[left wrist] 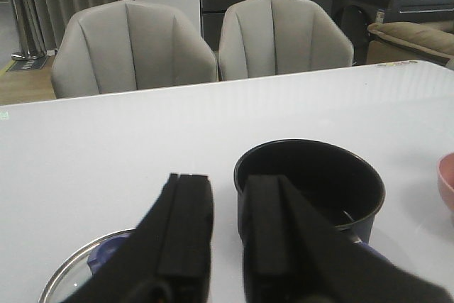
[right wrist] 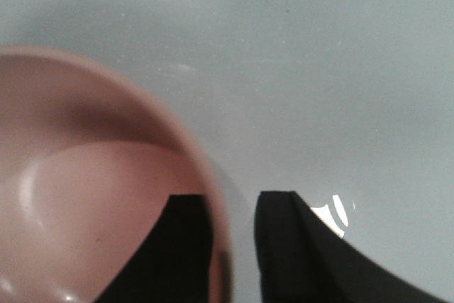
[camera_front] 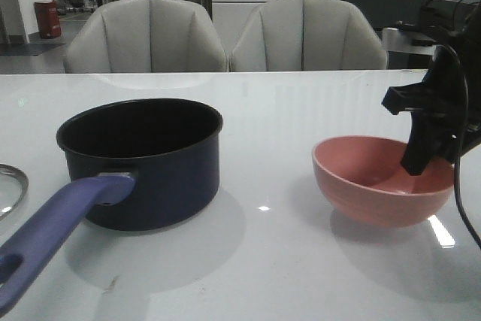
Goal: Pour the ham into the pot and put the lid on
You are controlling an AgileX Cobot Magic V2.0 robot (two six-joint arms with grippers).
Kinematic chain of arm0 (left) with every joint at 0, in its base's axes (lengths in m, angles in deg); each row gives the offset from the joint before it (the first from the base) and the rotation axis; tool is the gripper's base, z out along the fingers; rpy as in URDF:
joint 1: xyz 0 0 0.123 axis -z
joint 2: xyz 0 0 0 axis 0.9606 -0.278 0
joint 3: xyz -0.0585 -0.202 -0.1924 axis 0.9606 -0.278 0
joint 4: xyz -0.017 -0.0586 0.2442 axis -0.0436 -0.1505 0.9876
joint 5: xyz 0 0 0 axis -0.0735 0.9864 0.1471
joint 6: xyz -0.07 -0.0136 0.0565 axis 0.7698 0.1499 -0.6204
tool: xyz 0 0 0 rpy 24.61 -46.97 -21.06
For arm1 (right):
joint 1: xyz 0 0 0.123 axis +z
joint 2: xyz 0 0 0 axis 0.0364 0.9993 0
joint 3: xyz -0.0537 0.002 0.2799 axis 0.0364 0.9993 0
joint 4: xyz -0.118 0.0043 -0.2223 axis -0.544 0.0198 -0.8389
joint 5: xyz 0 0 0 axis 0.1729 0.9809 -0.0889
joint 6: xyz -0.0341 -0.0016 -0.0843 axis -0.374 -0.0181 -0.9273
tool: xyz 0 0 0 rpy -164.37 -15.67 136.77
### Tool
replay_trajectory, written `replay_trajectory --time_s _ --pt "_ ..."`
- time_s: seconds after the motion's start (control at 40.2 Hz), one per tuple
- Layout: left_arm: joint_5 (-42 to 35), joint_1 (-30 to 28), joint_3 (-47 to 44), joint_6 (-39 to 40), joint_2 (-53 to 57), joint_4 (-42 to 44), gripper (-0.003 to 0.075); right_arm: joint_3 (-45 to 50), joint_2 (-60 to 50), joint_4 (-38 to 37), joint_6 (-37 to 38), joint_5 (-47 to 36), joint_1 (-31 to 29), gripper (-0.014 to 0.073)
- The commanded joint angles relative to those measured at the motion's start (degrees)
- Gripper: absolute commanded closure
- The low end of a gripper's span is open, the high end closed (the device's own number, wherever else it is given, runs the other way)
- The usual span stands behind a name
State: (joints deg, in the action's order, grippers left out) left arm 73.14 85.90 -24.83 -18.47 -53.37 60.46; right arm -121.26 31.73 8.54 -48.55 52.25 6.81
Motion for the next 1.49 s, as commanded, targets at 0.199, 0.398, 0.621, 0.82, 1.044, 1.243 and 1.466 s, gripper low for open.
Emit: replay_trajectory --time_s 0.199,0.398,0.621,0.82,1.044,1.243,1.466 --pt "-4.75 0.42 1.52 0.17 -0.82 -0.74 0.0526 -4.26 -5.67 -0.68 -0.24 1.33 -0.27 0.0137" --pt "-4.75 0.42 1.52 0.17 -0.82 -0.74 0.0526 -2.12 -15.09 -1.40 -1.68 0.25 -0.27 0.0137" --pt "-4.75 0.42 1.52 0.17 -0.82 -0.74 0.0526 7.98 -30.31 -0.52 -1.73 -9.72 -0.21 0.0137" --pt "-4.75 0.42 1.52 0.17 -0.82 -0.74 0.0526 19.33 -44.57 5.63 -1.73 -21.46 1.98 0.0137" --pt "-4.75 0.42 1.52 0.17 -0.82 -0.74 0.0526 30.18 -58.89 5.58 -2.54 -30.71 8.02 0.0137" --pt "-4.75 0.42 1.43 0.17 -0.82 -0.74 0.0526 39.66 -72.48 5.58 -2.73 -39.23 10.12 0.0137" --pt "-4.75 0.42 1.43 0.17 -0.82 -0.74 0.0526 47.97 -82.41 5.58 -2.73 -45.06 11.22 0.0144"
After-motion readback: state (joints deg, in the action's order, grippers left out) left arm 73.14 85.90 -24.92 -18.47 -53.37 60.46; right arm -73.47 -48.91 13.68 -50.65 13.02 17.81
